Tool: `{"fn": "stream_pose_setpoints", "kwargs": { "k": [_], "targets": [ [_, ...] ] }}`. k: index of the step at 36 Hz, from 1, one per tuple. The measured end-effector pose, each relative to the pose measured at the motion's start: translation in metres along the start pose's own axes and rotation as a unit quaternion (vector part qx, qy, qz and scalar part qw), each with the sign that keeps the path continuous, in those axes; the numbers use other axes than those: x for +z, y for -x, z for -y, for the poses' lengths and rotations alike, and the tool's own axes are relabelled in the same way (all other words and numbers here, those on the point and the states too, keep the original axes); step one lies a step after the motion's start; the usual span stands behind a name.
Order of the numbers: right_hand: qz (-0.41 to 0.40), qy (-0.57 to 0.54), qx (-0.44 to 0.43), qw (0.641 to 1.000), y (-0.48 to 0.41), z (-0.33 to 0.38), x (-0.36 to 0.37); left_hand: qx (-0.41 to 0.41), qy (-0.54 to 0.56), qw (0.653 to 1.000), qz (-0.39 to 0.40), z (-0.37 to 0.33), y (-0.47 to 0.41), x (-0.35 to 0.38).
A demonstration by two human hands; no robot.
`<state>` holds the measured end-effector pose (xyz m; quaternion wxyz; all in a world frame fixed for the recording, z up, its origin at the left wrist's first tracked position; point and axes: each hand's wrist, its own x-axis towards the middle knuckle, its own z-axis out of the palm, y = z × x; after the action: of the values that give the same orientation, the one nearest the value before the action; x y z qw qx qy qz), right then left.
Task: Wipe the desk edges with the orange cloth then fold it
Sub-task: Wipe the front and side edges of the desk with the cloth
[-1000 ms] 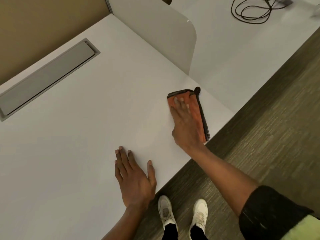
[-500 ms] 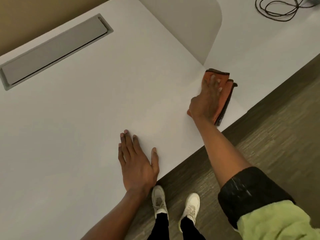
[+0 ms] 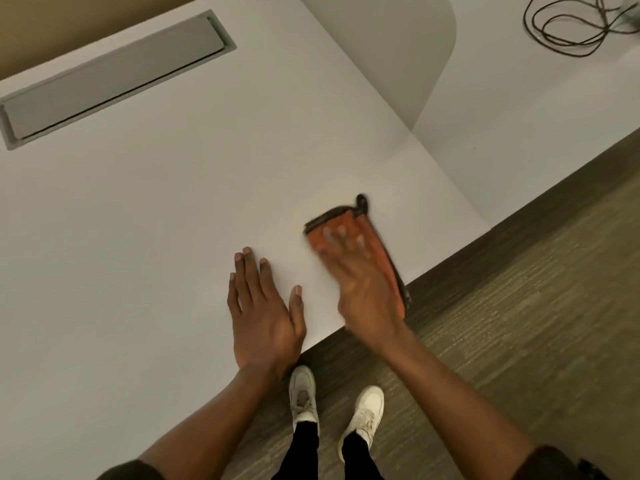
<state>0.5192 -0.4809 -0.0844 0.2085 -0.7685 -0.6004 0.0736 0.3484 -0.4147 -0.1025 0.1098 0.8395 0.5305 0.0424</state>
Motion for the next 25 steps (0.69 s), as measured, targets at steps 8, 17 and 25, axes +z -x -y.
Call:
{"fn": "stream_pose_setpoints", "kwargs": {
  "k": [8, 17, 25],
  "targets": [
    [-0.054, 0.074, 0.174, 0.980, -0.085, -0.084, -0.034, -0.003, 0.005, 1.000, 0.007, -0.001, 0.001, -0.005],
    [-0.028, 0.051, 0.055, 0.997, -0.053, -0.006, -0.008, -0.001, 0.017, 1.000, -0.001, -0.002, 0.002, -0.006],
    [0.027, 0.033, -0.001, 0.999, 0.005, 0.005, 0.001, -0.005, 0.022, 1.000, 0.003, -0.003, 0.002, -0.007]
  ]
}}
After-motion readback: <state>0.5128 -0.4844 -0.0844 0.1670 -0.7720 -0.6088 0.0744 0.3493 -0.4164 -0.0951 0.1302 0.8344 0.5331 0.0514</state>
